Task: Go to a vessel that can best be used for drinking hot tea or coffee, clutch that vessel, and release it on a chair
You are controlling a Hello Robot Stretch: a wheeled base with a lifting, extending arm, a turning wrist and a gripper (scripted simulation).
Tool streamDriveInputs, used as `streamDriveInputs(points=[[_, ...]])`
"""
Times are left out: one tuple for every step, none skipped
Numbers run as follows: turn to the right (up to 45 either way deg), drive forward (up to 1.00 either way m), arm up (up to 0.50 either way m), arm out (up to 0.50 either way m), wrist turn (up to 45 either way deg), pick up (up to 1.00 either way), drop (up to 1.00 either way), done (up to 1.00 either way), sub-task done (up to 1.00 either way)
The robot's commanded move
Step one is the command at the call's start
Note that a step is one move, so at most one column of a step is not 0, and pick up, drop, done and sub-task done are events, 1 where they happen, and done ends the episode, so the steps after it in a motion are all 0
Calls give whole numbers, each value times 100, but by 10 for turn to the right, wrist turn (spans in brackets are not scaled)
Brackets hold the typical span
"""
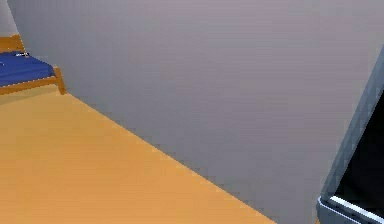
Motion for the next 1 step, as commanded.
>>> streamDriveInputs(points=[[0, 0, 0, 32, 0, 0, 0, 0, 0]])
